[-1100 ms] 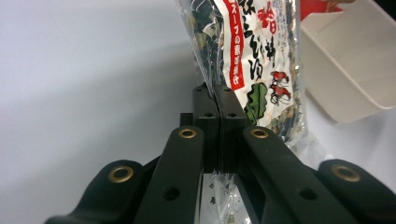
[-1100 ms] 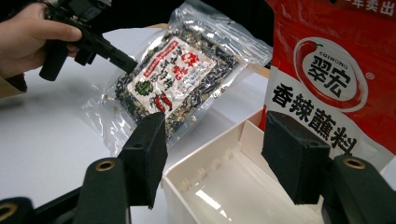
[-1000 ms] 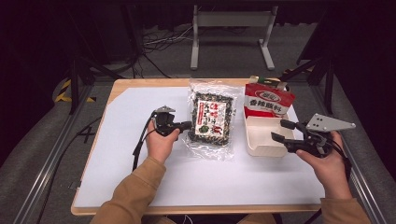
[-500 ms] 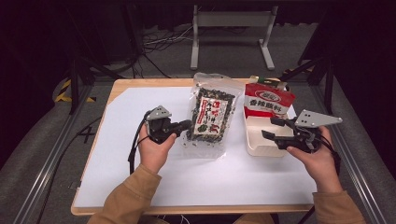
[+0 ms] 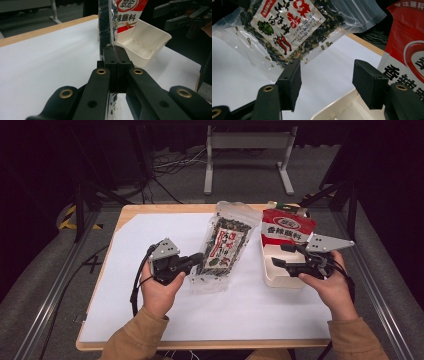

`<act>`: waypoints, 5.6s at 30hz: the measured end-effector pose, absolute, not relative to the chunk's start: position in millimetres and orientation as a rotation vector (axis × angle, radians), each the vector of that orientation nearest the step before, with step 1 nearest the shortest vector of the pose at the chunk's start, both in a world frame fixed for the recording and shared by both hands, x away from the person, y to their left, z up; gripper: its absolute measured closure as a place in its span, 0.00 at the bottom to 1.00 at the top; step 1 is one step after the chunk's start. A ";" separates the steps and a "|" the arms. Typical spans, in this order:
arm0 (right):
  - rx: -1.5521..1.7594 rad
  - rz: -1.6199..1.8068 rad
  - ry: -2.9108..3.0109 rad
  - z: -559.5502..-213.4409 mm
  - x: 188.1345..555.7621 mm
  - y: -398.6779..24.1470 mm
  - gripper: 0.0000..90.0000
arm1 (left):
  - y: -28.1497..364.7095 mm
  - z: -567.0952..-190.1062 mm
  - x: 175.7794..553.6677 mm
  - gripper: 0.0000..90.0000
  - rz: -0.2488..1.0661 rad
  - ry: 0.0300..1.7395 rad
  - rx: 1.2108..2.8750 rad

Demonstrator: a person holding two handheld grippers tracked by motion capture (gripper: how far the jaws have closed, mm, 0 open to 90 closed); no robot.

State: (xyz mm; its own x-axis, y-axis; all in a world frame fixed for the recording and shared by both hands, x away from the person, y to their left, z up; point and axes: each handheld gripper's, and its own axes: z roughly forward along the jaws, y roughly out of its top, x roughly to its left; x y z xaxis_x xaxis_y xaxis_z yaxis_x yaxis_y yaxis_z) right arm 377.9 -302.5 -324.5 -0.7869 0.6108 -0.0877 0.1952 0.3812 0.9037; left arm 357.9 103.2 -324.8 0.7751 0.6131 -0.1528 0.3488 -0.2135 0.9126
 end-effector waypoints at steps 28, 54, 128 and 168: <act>0.870 1.661 2.375 -355.1 411.2 -270.5 0.38 | 95.9 -302.1 324.4 1.00 0.214 0.546 1.810; 0.641 1.930 2.133 -335.8 395.0 -275.4 0.38 | 94.5 -307.9 329.9 1.00 0.181 0.384 1.862; 0.510 1.662 2.050 -227.4 365.3 -363.0 0.86 | 145.6 -353.6 392.5 0.43 0.306 0.664 1.891; 0.863 1.478 1.957 -265.7 380.6 -385.1 0.86 | 149.6 -364.4 399.4 0.39 0.298 0.706 1.904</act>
State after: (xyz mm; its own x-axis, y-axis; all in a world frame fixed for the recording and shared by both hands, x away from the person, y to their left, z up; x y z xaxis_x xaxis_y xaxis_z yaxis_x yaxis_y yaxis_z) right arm 380.6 -385.1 -265.7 -0.6521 0.7572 -0.0377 0.1712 0.1955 0.9656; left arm 399.4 149.6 -364.4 0.7961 0.5955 -0.1074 0.3377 -0.2899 0.8955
